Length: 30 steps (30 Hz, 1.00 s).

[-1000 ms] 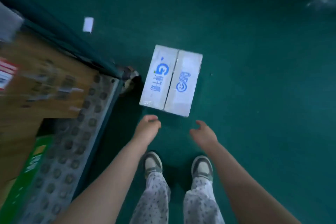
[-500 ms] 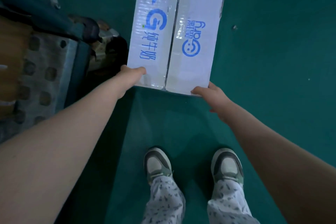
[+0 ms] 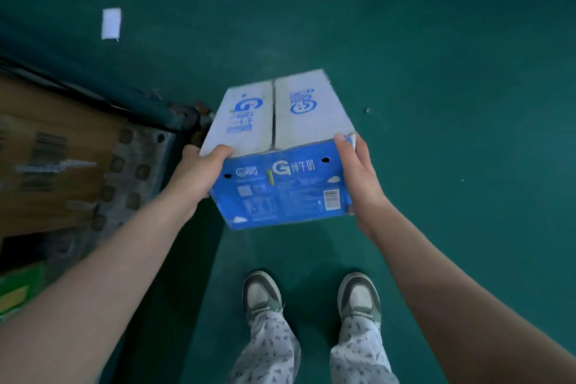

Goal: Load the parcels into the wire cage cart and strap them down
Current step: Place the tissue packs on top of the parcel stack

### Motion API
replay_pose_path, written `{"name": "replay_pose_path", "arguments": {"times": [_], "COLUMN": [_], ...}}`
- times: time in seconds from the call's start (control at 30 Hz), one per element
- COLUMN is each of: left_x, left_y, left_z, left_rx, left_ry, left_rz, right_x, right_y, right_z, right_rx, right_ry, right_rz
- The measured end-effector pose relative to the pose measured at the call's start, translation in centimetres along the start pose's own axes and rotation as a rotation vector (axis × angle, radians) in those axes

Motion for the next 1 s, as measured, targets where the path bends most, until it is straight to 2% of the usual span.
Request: {"name": "replay_pose_path", "arguments": {"times": [0.2, 0.4, 0.6, 0.77, 1.0], "left_x": [7.7, 17.8, 27.6, 35.9, 44.1], "left_y": [-0.1, 2.3, 5.7, 6.8, 5.4], "left_z": [2.8, 5.7, 11.9, 17.8, 28.3], "left_rx": [0.167, 0.259, 0.246, 0.147, 0.220], "left_ry": [0.008, 0.009, 0.065, 0.166, 0.306], "left_rz": [0.156, 0.201, 0.226, 0.151, 0.073], "right_x": [5.3, 12.6, 22.0, 29.3, 37.5], "right_y": [-6.3, -14.3, -22.4, -26.6, -32.2], "right_z": [0.7, 2.3, 3.2, 3.2, -3.2], "right_rx": [0.177, 0.325, 0.556, 0.698, 0.978], "right_ry": [0.002, -0.008, -0.189, -0.222, -0.350], "right_rz": [0.039, -0.004, -0.001, 0.107, 0.358]}}
Point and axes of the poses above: each hand's wrist, its own x-axis away from the middle knuckle, its own z-axis out of the back of the hand, y = z × x, the point moved 1 cm from there along -x, towards the middle knuckle, and after that the axes turned 6 degrees about z, right-handed, at the moved point
